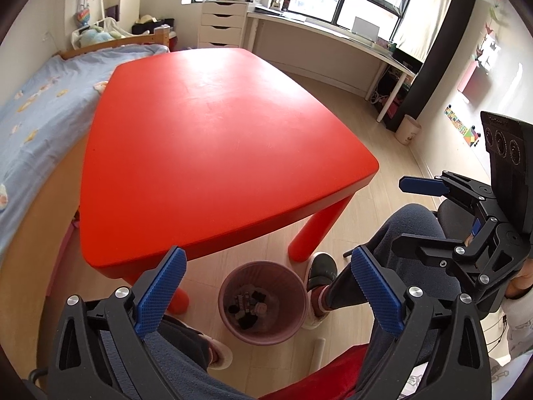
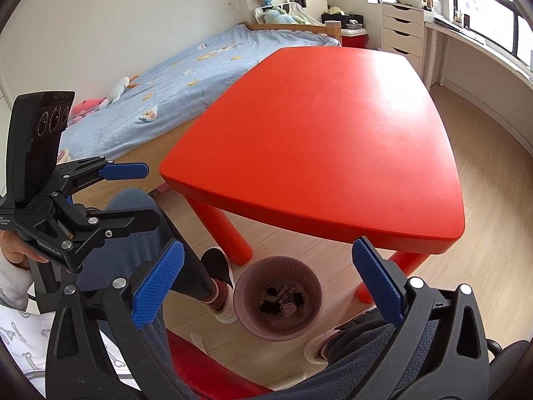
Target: Collect trash
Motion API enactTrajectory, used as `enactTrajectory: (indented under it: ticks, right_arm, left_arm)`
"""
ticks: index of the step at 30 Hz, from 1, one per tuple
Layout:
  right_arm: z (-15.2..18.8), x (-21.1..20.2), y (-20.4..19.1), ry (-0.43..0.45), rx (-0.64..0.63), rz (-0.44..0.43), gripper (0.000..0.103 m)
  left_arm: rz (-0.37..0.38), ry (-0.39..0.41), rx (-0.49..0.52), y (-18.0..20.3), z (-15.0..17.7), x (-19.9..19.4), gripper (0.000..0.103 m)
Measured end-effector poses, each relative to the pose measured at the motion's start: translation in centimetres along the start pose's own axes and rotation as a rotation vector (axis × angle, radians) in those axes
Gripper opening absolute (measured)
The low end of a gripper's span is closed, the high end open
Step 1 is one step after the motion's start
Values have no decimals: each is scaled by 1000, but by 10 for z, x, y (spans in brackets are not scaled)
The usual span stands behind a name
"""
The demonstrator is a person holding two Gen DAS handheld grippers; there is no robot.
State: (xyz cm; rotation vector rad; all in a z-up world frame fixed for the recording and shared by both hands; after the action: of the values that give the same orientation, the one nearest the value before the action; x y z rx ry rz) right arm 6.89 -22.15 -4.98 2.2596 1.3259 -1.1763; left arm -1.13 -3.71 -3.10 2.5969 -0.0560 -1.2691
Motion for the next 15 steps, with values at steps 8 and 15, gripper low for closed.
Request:
enactTrajectory:
  ticks: [8,15]
  right_arm:
    - [-5,-2,2,1,21,20,100]
    - [-21,-6,7,32,26,68,100]
  left_arm:
    - [-16,16,-9,-2,-6,-3,95]
    - [-44,37,-46,-13,-19,-7,95]
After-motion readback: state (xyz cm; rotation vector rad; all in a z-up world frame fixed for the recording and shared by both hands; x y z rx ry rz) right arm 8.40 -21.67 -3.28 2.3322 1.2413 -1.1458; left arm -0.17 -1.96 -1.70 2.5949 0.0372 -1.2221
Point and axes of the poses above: each gripper's, at about its wrist camera, not at the fingertips, and x roughly the way its jaws point, y to its right, z to its underside, the point moved 1 cm from there along x, roughly the way its jaws point, and after that the axes turned 3 degrees about -x, right-handed, at the moved point
